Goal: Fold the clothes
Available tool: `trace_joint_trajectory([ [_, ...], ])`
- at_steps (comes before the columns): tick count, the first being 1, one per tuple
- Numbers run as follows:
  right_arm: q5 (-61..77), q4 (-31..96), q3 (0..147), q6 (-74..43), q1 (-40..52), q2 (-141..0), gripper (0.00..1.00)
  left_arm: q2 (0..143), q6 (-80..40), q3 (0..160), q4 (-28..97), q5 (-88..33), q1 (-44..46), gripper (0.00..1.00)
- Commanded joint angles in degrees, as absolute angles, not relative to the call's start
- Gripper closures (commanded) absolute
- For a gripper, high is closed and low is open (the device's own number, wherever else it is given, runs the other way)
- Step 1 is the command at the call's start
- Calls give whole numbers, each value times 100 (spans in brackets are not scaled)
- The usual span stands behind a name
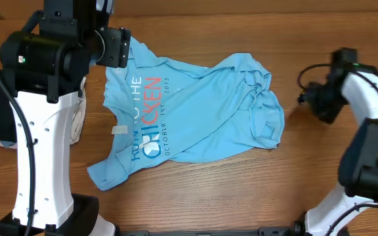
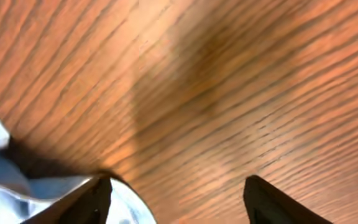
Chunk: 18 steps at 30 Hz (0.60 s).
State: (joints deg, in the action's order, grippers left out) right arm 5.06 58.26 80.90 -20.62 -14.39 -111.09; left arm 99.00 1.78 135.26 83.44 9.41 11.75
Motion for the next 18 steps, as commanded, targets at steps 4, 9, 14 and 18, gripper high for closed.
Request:
trace_joint_trajectory([
  [4, 1892, 5900, 8197, -1280, -635, -10897, 28, 9861, 126, 13618, 8215, 937, 1179, 20],
  [9, 701, 5483, 8171, -1765, 493, -11000, 38, 9861, 126, 13618, 8208, 937, 1179, 19],
  [14, -119, 5052, 8171, -2486, 862, -11334, 41, 9861, 123, 13618, 8232, 869, 1181, 19],
  [18, -296, 4821, 8171, -2707, 862, -11574, 46, 9861, 123, 13618, 8252, 786, 1181, 20],
])
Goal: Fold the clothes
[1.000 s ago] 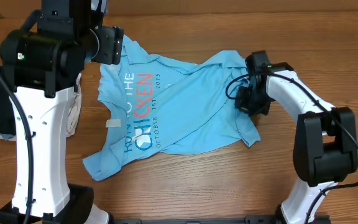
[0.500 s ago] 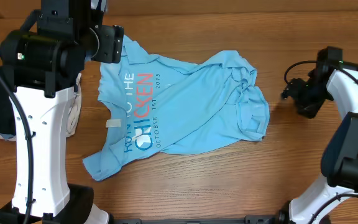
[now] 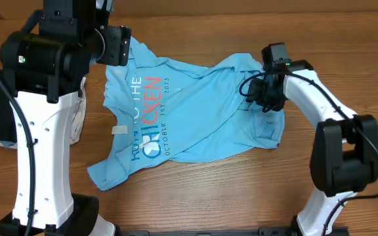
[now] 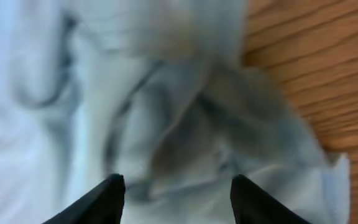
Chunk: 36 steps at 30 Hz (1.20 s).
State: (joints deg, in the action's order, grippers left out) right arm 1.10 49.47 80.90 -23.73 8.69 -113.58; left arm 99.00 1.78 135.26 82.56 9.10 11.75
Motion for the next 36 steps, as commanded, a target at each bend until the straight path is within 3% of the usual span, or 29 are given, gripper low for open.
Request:
trace_joint_trajectory([
  [1, -296, 4801, 8171, -2705, 862, -11574, 50, 9861, 126, 13618, 8252, 784, 1181, 20],
  [6, -440, 5089, 8224, -2703, 781, -11542, 91, 9861, 126, 13618, 8250, 786, 1181, 20],
  [9, -705, 5384, 8305, -2318, 491, -11365, 96, 9861, 126, 13618, 8250, 786, 1179, 19],
  [12, -1048, 5378, 8337, -2233, -99, -11192, 89, 9861, 126, 13618, 8237, 786, 1179, 19],
  [14, -888, 5262, 8337, -2231, -655, -11187, 73, 9861, 128, 13618, 8226, 786, 1179, 19],
  [15, -569, 5256, 8337, -2226, -869, -11187, 43, 9861, 128, 13618, 8228, 786, 1179, 19],
  [16, -150, 5280, 8337, -2200, -1044, -11185, 33, 9861, 128, 13618, 8232, 786, 1179, 19],
  [21, 1688, 5854, 8337, -1758, -1487, -11177, 24, 9861, 128, 13618, 8224, 788, 1179, 18],
  [36, 1719, 8178, 8248, -1048, -1310, -10031, 22, 9568, 217, 13625, 8573, 1203, 1179, 15],
])
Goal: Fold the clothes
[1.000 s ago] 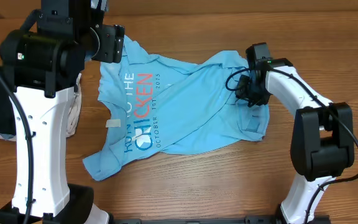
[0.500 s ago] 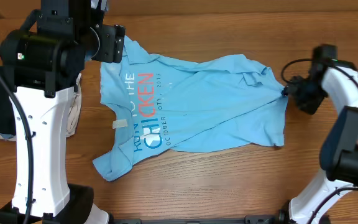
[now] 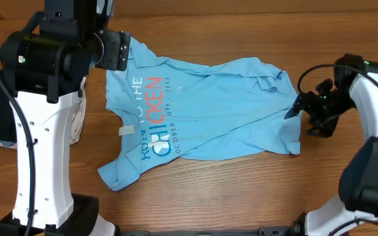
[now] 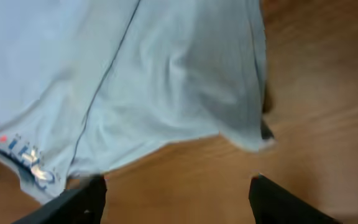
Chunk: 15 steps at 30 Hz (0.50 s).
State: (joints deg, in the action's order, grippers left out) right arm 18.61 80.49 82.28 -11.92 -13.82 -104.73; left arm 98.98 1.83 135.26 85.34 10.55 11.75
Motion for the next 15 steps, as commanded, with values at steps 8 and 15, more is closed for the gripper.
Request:
trace_joint_trajectory([
  [8, 1959, 7638, 6890, -1492, -832, -9929, 23, 8833, -427, 13622, 9640, 410, 1179, 16],
  [15, 1131, 6517, 5931, -2414, -779, -9929, 33, 8809, -1052, 13200, 9679, -480, 1181, 20],
])
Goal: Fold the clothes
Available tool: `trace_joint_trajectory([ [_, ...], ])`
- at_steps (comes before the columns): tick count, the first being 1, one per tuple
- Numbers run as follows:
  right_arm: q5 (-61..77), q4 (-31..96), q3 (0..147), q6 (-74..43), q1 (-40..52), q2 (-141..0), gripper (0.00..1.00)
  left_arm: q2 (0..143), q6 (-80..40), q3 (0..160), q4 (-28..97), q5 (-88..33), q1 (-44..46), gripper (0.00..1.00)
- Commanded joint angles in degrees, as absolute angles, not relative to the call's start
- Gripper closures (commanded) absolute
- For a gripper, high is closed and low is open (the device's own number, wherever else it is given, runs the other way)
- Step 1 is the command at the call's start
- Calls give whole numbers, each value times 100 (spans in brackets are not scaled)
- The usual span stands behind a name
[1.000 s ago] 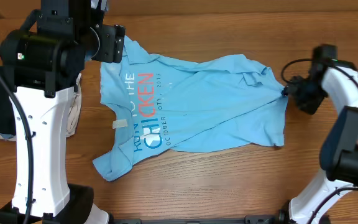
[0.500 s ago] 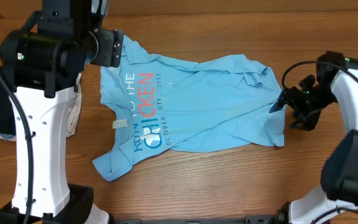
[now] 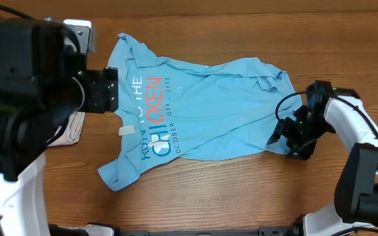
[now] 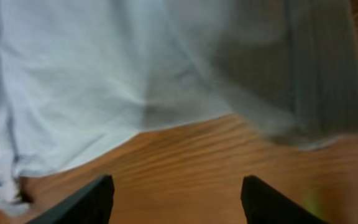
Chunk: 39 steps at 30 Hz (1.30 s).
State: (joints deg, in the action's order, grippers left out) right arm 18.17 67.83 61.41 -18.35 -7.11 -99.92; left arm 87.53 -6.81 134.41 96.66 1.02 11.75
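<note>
A light blue T-shirt with red and white print lies spread on the wooden table, its sleeve at the front left. My right gripper is low at the shirt's front right corner. In the right wrist view it is open over bare wood, with the shirt's hem just beyond the fingertips and nothing between them. My left arm fills the left of the overhead view, and its black gripper end hangs by the shirt's left edge. Whether that gripper is open or shut is not visible.
A pale folded cloth lies on the table to the left of the shirt, partly under my left arm. The table shows bare wood in front of the shirt and to its right.
My right gripper has moved from beside the shirt's right edge to its front right corner, still open. My left arm has left the shirt's far left corner and now looms larger, further forward.
The shirt lay bunched on its right side, with my open right gripper off to the right. Then that gripper was over the bunched part. Later the right side lay pulled out flat and the gripper stood open beside it. Now it is at the front right corner.
</note>
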Motion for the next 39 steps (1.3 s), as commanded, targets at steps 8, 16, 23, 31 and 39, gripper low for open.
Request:
trace_joint_trajectory([
  [8, 947, 4753, 5951, -2672, -1466, -9926, 83, 8807, -1052, 11384, 9636, -862, 1184, 34],
  [16, 1470, 5996, 6305, -2202, -1470, -9789, 43, 8805, -1081, 9828, 8901, -862, 1811, 34],
  [23, 1466, 5323, 5649, -2379, -1470, -9795, 57, 8805, -1861, 8925, 8412, -690, 2436, 37],
  [31, 1472, 4908, 5522, -2552, -1470, -9786, 96, 8799, -2287, 8307, 7957, -705, 2447, 36],
  [39, 1680, 5304, 6077, -2233, -1470, -8558, 96, 8799, -2425, 7306, 7389, -1041, 2523, 34],
])
